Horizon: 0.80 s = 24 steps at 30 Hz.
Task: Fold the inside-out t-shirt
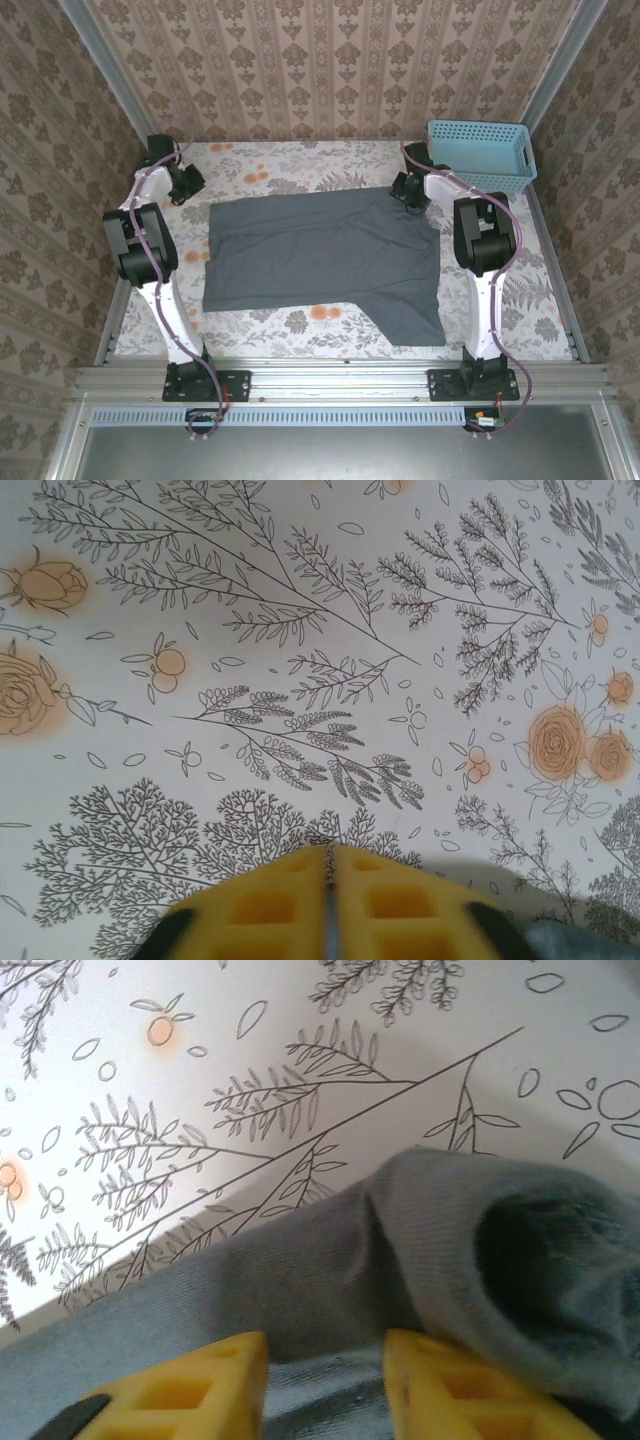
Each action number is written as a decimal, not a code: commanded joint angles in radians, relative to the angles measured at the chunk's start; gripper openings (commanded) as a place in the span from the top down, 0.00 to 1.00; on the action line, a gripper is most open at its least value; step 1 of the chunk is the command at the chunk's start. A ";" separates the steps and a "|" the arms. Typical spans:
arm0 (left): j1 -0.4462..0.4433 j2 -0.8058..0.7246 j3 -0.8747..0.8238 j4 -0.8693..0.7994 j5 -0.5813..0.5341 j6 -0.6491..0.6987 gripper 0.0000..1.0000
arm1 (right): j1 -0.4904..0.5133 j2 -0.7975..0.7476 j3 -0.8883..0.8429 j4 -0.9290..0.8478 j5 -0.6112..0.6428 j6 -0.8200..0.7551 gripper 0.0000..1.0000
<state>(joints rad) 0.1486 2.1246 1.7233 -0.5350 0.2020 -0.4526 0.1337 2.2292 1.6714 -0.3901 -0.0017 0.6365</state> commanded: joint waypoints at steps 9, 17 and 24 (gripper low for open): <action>-0.096 -0.420 -0.478 0.010 -0.121 -0.183 0.42 | 0.087 -0.363 -0.244 -0.071 0.041 -0.112 0.44; -0.167 -0.718 -0.845 -0.024 -0.242 -0.256 0.31 | 0.128 -0.644 -0.623 -0.013 0.032 -0.051 0.41; -0.205 -0.780 -0.945 -0.072 -0.254 -0.302 0.31 | 0.146 -0.585 -0.616 -0.036 -0.002 -0.057 0.43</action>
<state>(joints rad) -0.0418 1.3937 0.7921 -0.5568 -0.0055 -0.7036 0.2630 1.6268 1.0275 -0.4084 0.0002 0.5690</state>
